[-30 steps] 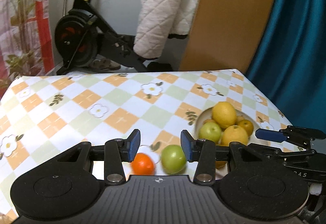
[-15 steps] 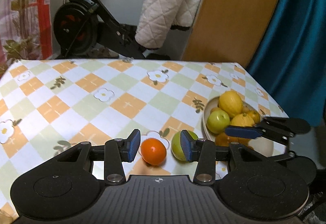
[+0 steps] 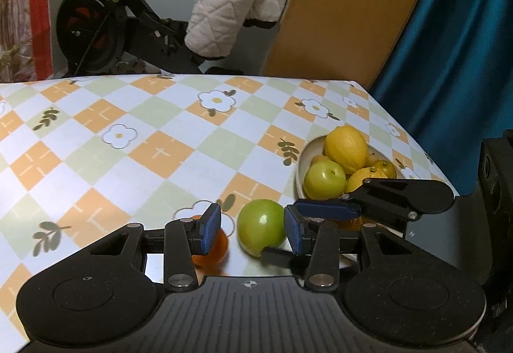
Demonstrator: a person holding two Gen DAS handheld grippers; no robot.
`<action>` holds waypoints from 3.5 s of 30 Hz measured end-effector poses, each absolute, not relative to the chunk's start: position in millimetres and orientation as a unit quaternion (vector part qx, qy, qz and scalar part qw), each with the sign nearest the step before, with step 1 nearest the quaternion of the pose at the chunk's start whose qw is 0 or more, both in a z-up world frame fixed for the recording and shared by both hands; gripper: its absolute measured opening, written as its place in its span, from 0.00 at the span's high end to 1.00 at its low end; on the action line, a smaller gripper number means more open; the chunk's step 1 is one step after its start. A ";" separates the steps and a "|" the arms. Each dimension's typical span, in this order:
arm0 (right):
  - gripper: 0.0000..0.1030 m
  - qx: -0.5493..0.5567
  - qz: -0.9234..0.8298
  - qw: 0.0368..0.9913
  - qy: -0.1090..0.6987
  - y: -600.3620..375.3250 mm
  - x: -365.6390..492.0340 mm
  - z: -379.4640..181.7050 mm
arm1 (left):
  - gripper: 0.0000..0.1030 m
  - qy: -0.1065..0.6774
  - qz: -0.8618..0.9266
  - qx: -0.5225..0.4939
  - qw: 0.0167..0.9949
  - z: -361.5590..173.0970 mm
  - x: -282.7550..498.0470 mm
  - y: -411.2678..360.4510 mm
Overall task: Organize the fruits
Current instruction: 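Close the left gripper on the green apple and lift it, then carry the green apple onto the beige plate and open the left gripper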
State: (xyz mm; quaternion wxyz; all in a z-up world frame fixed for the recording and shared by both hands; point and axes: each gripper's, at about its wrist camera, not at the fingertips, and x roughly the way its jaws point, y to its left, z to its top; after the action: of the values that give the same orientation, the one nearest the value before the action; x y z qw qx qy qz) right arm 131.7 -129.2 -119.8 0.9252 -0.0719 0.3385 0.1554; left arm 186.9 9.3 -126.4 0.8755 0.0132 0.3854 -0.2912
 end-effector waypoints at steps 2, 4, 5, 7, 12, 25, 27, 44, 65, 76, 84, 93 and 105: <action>0.55 -0.074 0.157 0.924 0.341 -127.6 132.9 -122.0 | 0.56 0.389 -0.292 0.013 0.873 -130.3 190.8 6.3; 0.55 -0.072 0.158 0.923 0.343 -127.1 134.9 -123.7 | 0.56 0.393 -0.293 0.013 0.871 -133.3 193.5 4.6; 0.55 -0.070 0.158 0.923 0.344 -127.1 135.3 -124.0 | 0.56 0.395 -0.294 0.013 0.870 -134.6 194.5 3.8; 0.55 -0.068 0.159 0.922 0.345 -126.8 136.0 -125.3 | 0.56 0.397 -0.293 0.015 0.869 -137.0 196.3 2.7; 0.56 -0.060 0.158 0.922 0.347 -127.3 137.8 -128.6 | 0.55 0.401 -0.292 0.005 0.868 -140.8 202.1 1.4; 0.56 -0.050 0.156 0.925 0.342 -127.1 139.5 -129.9 | 0.53 0.411 -0.304 0.016 0.859 -149.1 202.9 -13.2; 0.56 -0.048 0.154 0.926 0.341 -127.3 139.2 -129.9 | 0.53 0.412 -0.302 0.014 0.859 -149.8 202.3 -13.2; 0.59 -0.015 0.153 0.930 0.335 -129.4 116.2 -126.8 | 0.53 0.425 -0.262 -0.041 0.866 -156.4 166.7 -7.0; 0.59 0.045 0.153 0.926 0.342 -134.6 78.8 -135.6 | 0.53 0.414 -0.257 -0.034 0.872 -157.2 129.1 -4.8; 0.60 0.061 0.149 0.937 0.309 -143.8 61.4 -121.7 | 0.53 0.388 -0.258 -0.009 0.885 -138.4 113.6 -19.4; 0.60 0.073 0.123 0.951 0.273 -169.4 50.5 -105.3 | 0.53 0.364 -0.280 0.028 0.888 -117.1 111.6 -53.0; 0.60 0.092 0.062 0.963 0.244 -228.2 45.3 -91.2 | 0.53 0.352 -0.340 0.063 0.870 -101.8 123.9 -117.6; 0.60 0.128 0.008 0.955 0.268 -296.1 48.8 -115.7 | 0.53 0.386 -0.377 0.086 0.838 -129.7 137.4 -177.3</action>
State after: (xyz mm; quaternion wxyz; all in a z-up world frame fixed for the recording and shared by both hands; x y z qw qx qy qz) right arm 48.8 -296.1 -115.7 0.9547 0.1281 0.2685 0.0079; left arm 137.4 -177.3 -129.7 0.8377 0.0864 0.3856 -0.3769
